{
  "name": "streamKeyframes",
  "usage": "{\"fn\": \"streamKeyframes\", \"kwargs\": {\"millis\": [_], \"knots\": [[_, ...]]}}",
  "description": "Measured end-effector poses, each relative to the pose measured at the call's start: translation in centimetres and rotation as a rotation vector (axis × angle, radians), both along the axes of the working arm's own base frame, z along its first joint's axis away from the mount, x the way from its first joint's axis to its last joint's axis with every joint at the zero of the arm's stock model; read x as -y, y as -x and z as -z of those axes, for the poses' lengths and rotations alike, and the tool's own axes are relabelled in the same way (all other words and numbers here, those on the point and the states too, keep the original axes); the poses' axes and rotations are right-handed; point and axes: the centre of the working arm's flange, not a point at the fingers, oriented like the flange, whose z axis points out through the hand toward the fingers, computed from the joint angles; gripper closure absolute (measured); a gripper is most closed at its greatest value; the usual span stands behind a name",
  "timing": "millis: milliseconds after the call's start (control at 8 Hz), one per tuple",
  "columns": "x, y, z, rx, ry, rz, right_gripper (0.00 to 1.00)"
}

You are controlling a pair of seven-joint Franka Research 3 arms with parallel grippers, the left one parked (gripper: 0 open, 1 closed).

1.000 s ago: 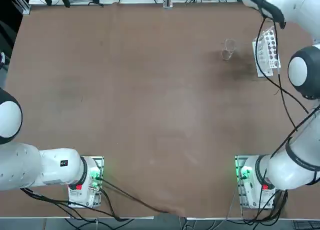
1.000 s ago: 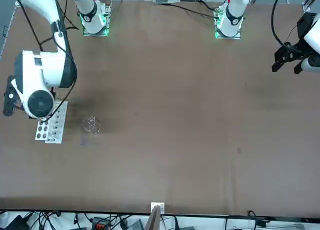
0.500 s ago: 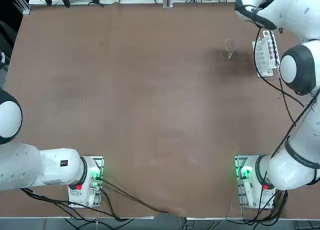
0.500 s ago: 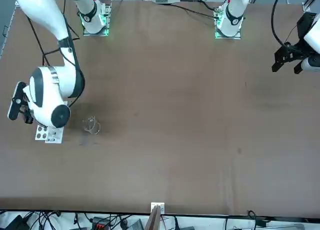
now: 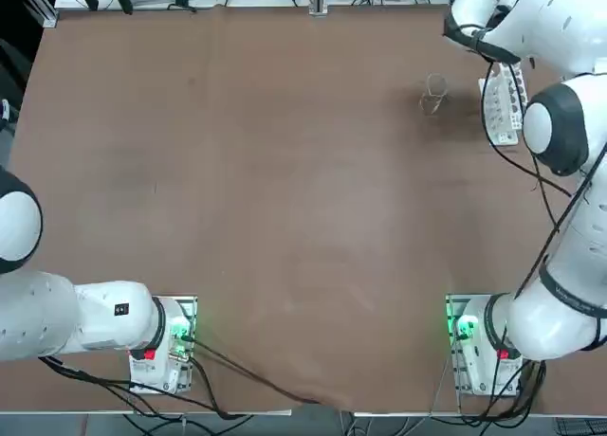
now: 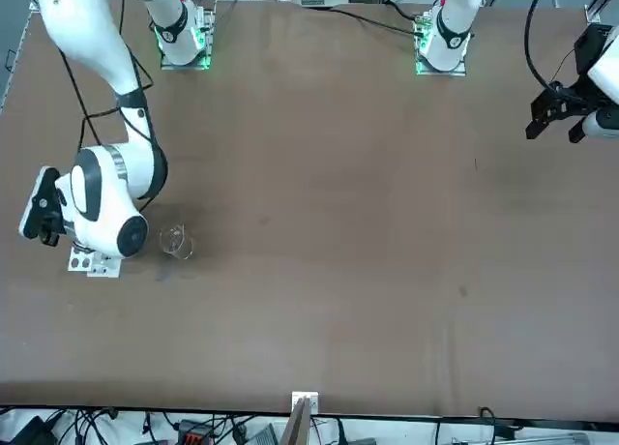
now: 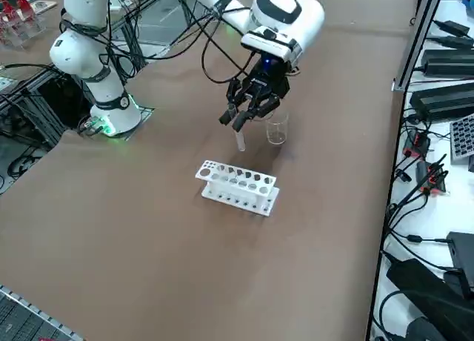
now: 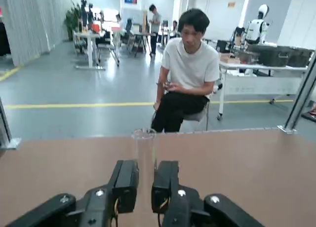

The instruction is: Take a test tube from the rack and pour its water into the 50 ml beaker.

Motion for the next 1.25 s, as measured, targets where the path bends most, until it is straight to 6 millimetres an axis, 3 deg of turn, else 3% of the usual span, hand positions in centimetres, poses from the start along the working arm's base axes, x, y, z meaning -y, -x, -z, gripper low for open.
{"fn": "streamKeyframes", "kwargs": {"millis": [625,875,1250], "knots": [[3.2,-0.7,4.9,-0.011,0.156,-0.018,0.79],[3.6,-0.6,7.1,-0.014,0.184,-0.018,0.79],[3.5,-0.6,7.8,-0.01,0.194,-0.019,0.79]]}}
